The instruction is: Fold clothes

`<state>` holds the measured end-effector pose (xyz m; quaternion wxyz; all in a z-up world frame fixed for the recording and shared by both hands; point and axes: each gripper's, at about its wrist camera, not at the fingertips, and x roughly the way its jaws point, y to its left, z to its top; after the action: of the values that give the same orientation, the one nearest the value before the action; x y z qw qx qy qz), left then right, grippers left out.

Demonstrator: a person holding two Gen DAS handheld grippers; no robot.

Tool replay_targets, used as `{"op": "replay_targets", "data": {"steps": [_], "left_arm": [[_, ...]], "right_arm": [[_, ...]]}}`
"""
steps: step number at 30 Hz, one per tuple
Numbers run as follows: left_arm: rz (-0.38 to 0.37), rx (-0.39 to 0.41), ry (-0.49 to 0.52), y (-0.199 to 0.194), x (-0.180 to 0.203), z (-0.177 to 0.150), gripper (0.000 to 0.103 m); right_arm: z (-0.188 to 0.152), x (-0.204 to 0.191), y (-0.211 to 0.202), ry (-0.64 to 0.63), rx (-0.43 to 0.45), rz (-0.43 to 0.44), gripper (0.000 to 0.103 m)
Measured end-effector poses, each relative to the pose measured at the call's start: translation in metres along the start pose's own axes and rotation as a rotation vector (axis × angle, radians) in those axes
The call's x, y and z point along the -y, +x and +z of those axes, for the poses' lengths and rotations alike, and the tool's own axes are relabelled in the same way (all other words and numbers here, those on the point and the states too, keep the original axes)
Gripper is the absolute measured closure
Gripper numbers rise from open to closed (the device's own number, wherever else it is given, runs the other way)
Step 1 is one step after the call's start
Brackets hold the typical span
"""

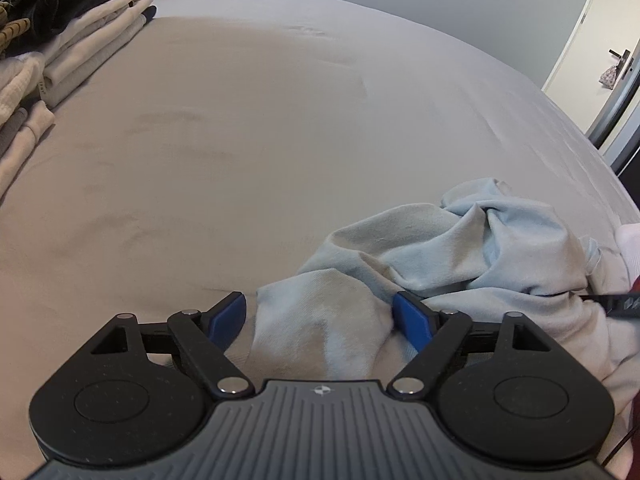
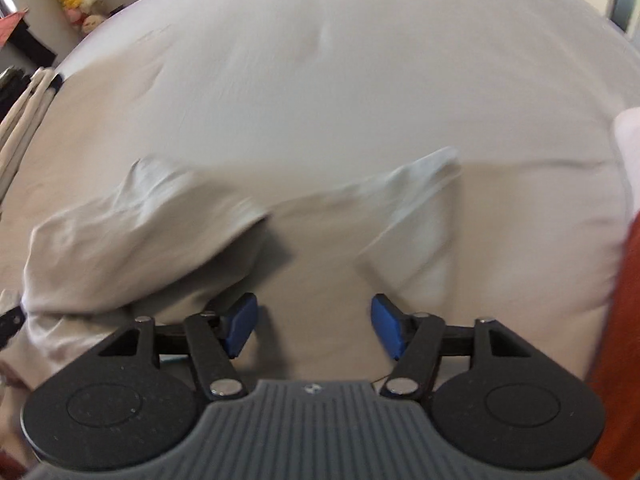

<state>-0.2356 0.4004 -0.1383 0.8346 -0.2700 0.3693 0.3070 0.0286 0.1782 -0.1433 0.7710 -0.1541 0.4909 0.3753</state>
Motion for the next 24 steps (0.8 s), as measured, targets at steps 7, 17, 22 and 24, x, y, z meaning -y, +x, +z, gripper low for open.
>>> {"op": "replay_targets", "data": {"steps": [7,17,22,24], "left_arm": [[-0.062,0.025,0.001,-0.006,0.004,0.001,0.072],[0.132,0.181,0.062,-0.033,0.009,0.002,0.088],[0.257,0.239,0.068,-0.045,0.002,0.007,0.089],[0.338,0.259,0.082,-0.047,-0.001,0.009,0.089]], "right_arm": [[-0.008,-0.018,-0.021,-0.076,0.094,-0.001,0.101],[-0.012,-0.009,-0.07,-0.052,0.225,-0.101,0.103],[-0.013,0.015,-0.087,-0.006,0.282,-0.247,0.103],[-0.013,0.028,-0.093,0.026,0.301,-0.306,0.103]]}}
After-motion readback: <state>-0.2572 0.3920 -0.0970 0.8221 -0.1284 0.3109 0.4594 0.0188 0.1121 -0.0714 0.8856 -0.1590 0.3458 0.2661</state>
